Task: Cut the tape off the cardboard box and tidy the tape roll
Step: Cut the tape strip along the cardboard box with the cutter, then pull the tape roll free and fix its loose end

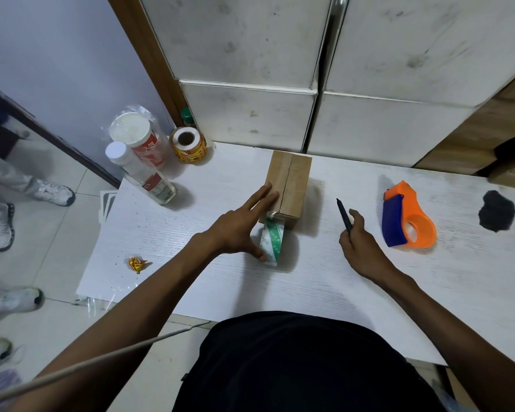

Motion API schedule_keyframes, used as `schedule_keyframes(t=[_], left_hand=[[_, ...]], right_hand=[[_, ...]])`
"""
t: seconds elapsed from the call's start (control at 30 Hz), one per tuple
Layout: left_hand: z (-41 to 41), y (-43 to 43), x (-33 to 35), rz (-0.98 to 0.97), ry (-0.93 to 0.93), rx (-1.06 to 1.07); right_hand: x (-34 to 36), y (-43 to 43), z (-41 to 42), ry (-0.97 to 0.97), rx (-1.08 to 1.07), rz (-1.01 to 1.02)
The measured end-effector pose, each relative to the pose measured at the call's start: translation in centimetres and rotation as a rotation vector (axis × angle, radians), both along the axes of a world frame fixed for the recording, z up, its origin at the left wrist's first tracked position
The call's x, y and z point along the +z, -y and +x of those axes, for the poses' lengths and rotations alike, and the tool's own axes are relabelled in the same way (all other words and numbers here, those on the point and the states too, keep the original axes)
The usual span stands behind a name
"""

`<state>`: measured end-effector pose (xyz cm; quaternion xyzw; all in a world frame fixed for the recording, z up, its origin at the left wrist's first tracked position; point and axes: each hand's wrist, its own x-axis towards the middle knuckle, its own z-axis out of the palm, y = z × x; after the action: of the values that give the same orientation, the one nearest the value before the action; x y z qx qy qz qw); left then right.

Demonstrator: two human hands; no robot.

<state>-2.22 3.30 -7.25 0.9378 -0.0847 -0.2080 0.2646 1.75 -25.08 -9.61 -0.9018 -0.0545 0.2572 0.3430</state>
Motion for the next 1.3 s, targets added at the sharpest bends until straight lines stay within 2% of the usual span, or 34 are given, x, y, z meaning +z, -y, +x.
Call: schedule_keyframes(t=[0.27, 0.47, 0.57, 0.73, 0.9, 1.03, 1.17, 1.3], left_hand=[[-0.9, 0.4, -0.2, -0.079, 0.001, 0.107], [-2.5, 0.8, -0.6, -0.110, 0.034, 0.192], [-3.3, 1.1, -1.2, -0.179, 0.048, 0.301], [-4.8, 1.8, -2.0, -0.284, -0.039, 0.467], [-4.4, 3.0, -2.4, -0.382, -0.049, 0.712], [-3.4, 3.0, -2.1, -0.387, -0.024, 0.730], [-2.0, 2.2, -1.1, -0.285, 0.148, 0.687], [0.5, 0.8, -0.7, -0.091, 0.333, 0.417]], right_hand=[[-2.7, -0.1, 1.6, 0.037, -0.150, -0.027], [-4.0, -0.3, 2.5, 0.016, -0.157, -0.132], [-4.1, -0.2, 2.8, -0.006, -0.181, -0.177], [-5.0, 0.3, 2.6, 0.012, -0.162, -0.186], [-5.7, 1.2, 2.1, 0.097, -0.180, -0.216], [-5.4, 1.7, 1.9, 0.124, -0.239, -0.198], [-4.4, 1.4, 1.8, 0.295, -0.235, -0.141], [-1.6, -1.2, 1.8, 0.430, -0.074, 0.084]])
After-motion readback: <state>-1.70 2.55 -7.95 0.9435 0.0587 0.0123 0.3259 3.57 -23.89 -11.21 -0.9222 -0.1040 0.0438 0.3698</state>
